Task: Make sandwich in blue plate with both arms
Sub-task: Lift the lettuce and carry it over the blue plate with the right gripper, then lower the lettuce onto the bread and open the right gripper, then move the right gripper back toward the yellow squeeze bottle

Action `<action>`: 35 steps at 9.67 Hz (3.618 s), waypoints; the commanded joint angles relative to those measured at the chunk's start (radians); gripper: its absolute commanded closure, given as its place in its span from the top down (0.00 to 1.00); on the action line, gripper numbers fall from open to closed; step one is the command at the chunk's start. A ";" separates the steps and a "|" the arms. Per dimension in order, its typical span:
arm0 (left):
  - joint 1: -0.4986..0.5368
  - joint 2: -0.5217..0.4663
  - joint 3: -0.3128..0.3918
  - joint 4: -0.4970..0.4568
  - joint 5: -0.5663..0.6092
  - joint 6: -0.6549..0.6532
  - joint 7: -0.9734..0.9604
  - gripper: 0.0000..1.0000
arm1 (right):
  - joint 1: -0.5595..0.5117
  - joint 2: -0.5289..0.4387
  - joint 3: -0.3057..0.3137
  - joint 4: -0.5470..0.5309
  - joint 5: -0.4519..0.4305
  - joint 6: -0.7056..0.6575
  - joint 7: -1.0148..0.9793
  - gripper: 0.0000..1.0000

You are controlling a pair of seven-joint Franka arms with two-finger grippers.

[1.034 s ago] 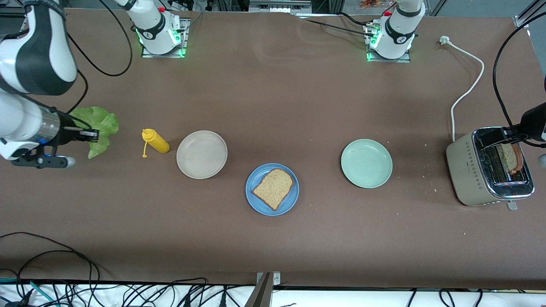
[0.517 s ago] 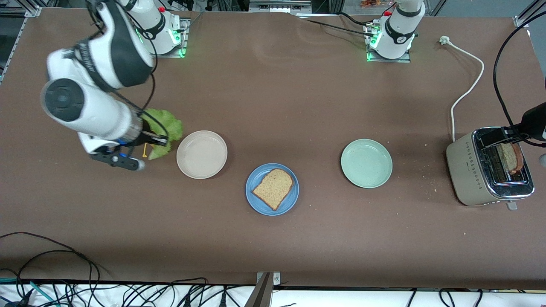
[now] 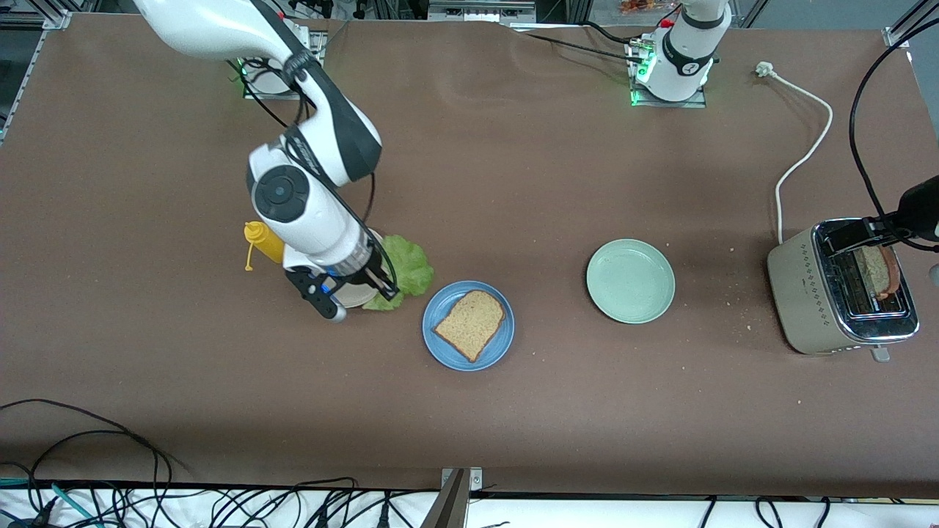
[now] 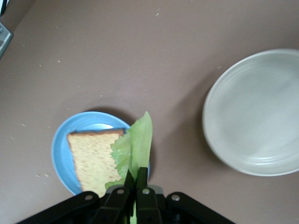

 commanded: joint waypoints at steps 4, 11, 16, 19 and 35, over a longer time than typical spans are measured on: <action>0.000 -0.010 0.002 0.001 -0.023 -0.002 0.018 1.00 | 0.100 0.326 -0.003 0.193 0.087 0.408 0.389 0.00; 0.000 -0.010 0.001 0.001 -0.023 -0.002 0.016 1.00 | 0.146 0.311 -0.078 0.184 0.010 0.421 0.467 1.00; 0.000 -0.010 0.001 0.003 -0.023 -0.002 0.016 1.00 | 0.132 0.170 -0.114 0.184 -0.181 0.015 0.246 1.00; -0.002 -0.010 0.001 0.001 -0.023 -0.002 0.016 1.00 | 0.124 0.077 -0.170 0.172 -0.186 -0.342 -0.134 1.00; -0.003 -0.011 -0.002 0.001 -0.023 -0.003 0.016 1.00 | 0.078 -0.448 -0.810 -0.560 0.312 -0.452 -2.047 1.00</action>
